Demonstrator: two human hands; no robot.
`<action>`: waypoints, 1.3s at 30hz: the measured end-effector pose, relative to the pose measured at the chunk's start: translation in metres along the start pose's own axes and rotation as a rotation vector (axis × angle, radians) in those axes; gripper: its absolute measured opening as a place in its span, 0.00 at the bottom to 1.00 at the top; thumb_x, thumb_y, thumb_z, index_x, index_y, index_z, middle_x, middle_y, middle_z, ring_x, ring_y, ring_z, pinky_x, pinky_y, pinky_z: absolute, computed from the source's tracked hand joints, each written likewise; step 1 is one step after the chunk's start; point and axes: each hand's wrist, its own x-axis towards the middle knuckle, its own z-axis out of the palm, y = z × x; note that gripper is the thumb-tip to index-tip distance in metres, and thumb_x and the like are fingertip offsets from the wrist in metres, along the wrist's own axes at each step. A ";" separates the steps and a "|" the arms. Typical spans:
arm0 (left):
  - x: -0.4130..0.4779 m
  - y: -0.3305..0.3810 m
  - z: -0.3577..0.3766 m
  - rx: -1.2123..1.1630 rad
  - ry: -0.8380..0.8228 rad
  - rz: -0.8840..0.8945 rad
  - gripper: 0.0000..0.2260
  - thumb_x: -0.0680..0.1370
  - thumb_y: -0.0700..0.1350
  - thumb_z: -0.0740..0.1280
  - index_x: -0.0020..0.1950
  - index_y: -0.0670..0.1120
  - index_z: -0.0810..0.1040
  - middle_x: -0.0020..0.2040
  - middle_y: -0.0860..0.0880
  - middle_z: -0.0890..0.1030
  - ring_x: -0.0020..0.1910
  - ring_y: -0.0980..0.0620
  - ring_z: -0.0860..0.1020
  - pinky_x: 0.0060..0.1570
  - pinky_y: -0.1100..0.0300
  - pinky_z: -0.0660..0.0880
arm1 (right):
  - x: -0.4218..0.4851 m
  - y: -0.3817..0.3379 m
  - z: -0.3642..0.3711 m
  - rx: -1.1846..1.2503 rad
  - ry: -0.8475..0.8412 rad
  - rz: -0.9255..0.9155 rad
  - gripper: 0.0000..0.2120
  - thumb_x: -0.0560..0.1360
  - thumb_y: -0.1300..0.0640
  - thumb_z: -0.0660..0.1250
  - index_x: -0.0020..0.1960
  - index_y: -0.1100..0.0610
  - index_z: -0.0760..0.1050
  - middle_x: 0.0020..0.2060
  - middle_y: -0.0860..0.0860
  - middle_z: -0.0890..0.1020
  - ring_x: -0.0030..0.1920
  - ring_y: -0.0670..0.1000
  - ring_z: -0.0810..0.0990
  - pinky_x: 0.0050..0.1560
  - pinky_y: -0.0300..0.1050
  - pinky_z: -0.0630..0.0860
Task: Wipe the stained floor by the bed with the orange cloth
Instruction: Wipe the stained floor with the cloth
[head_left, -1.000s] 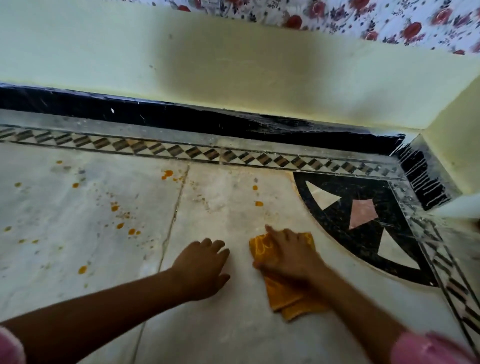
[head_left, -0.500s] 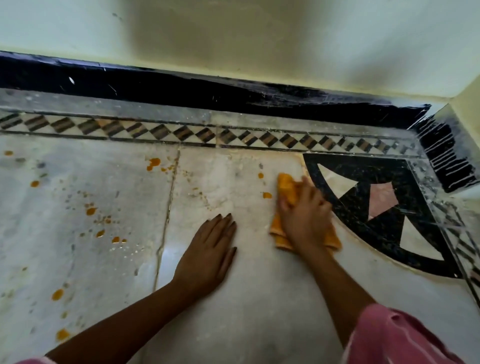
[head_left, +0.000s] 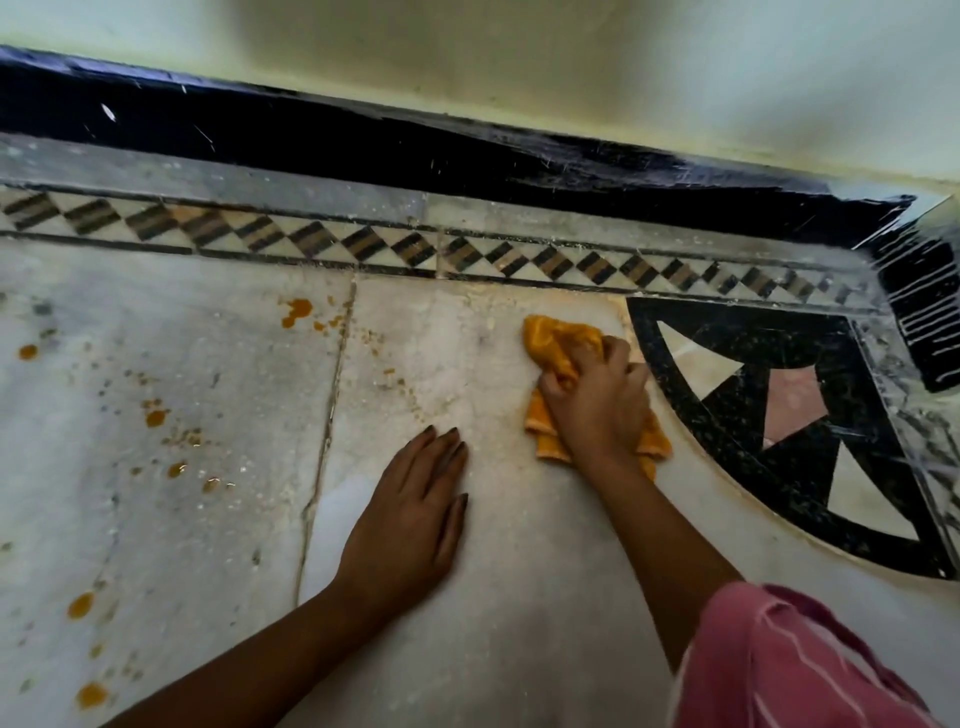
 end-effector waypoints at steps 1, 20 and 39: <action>0.000 0.000 -0.001 0.001 0.004 -0.001 0.22 0.80 0.50 0.52 0.67 0.39 0.72 0.67 0.41 0.72 0.69 0.44 0.65 0.68 0.54 0.60 | -0.009 -0.002 0.001 0.010 -0.021 -0.079 0.26 0.73 0.42 0.64 0.69 0.49 0.68 0.68 0.54 0.65 0.60 0.59 0.66 0.56 0.52 0.68; 0.000 -0.003 0.001 0.016 0.042 -0.008 0.22 0.79 0.50 0.55 0.68 0.39 0.72 0.67 0.41 0.73 0.69 0.44 0.66 0.69 0.55 0.59 | -0.073 0.029 -0.009 0.079 -0.138 -0.438 0.24 0.68 0.39 0.60 0.62 0.41 0.73 0.62 0.53 0.74 0.52 0.57 0.74 0.44 0.50 0.76; 0.001 -0.003 -0.001 0.050 0.164 -0.090 0.25 0.76 0.49 0.56 0.71 0.41 0.63 0.68 0.41 0.71 0.70 0.41 0.64 0.67 0.41 0.56 | -0.066 0.049 -0.025 -0.025 -0.185 -0.389 0.26 0.70 0.38 0.62 0.66 0.43 0.71 0.66 0.53 0.69 0.60 0.58 0.69 0.56 0.54 0.73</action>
